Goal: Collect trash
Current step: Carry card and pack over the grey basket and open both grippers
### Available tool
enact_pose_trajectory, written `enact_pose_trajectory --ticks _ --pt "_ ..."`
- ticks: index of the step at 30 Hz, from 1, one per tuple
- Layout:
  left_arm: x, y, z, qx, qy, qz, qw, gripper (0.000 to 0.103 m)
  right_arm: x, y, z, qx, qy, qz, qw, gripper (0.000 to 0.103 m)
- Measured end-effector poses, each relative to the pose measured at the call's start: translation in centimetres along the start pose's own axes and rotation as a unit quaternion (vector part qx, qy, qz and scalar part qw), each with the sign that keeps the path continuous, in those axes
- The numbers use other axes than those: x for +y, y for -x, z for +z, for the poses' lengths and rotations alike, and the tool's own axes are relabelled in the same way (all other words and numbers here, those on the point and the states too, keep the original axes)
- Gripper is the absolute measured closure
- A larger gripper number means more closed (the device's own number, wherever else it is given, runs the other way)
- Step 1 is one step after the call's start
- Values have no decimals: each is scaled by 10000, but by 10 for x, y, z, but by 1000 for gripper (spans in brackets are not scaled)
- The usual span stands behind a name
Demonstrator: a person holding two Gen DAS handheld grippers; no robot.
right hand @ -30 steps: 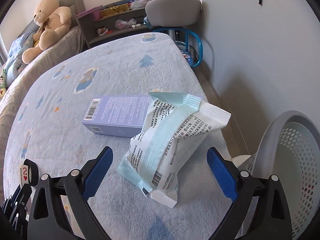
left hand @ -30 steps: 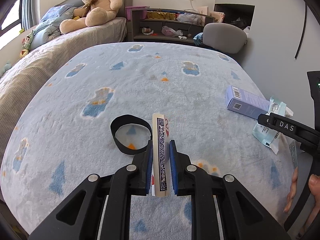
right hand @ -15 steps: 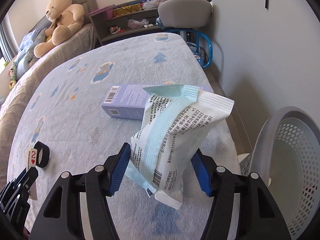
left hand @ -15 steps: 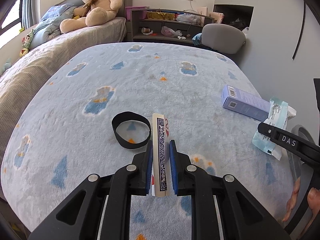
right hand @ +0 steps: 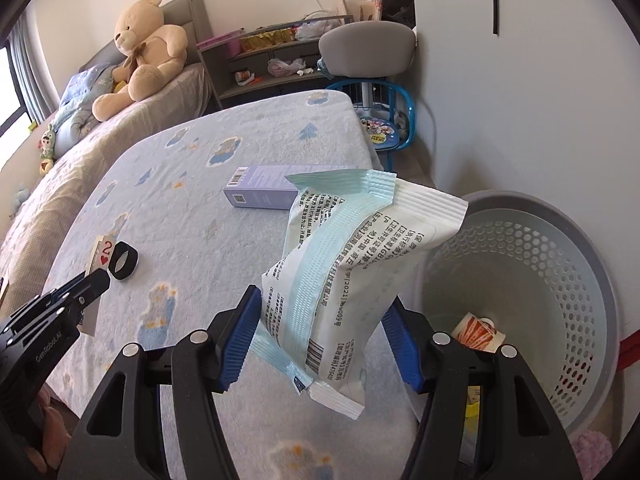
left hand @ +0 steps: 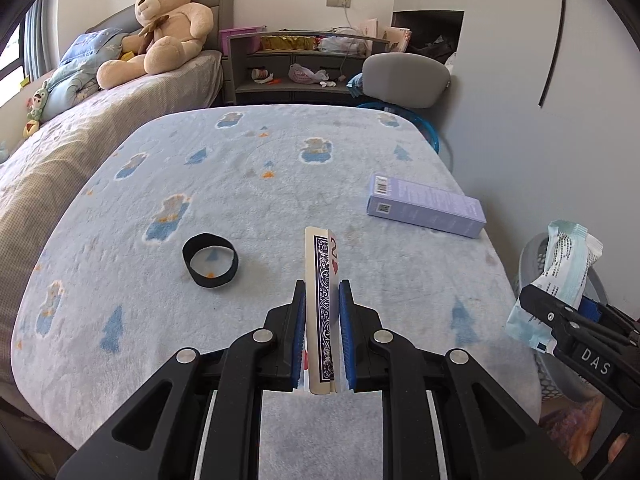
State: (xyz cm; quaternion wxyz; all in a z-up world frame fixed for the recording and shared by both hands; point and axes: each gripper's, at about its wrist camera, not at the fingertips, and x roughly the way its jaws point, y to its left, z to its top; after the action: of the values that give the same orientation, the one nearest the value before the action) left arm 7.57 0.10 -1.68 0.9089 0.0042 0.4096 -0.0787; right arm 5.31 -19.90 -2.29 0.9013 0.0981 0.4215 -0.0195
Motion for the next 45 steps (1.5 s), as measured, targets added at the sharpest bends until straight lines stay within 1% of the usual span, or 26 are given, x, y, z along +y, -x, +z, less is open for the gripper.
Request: enact_pose_trajectory --ticks 5,11,17,23,27,31,40,45 --pt "-39 14 0 -46 -305 -158 9994 87 -36 25 -11 -111 -150 -120 9998 44" --pt "-92 21 -4 12 -683 -467 9966 87 -89 49 -22 -224 -501 -291 9981 44" --pt "-142 17 -7 119 -1009 -739 9921 87 -138 67 -34 -304 -714 -569 9954 44" --pt "-189 8 -9 222 -1302 -972 9865 87 -174 73 -39 -353 -982 -717 9920 44" --pt "-212 -1 -9 335 -1385 -1120 9834 87 -188 70 -39 -339 -1070 -738 9909 44" --pt "-226 -9 -9 417 -1445 -1195 9814 87 -194 67 -37 -315 -1037 -705 9916 44" --pt "-248 -19 -9 480 -1551 -1140 9801 87 -206 59 -34 -269 -937 -580 9935 44" --pt "-256 -17 -9 451 -1550 -1166 9800 87 -208 53 -33 -142 -835 -563 9948 43"
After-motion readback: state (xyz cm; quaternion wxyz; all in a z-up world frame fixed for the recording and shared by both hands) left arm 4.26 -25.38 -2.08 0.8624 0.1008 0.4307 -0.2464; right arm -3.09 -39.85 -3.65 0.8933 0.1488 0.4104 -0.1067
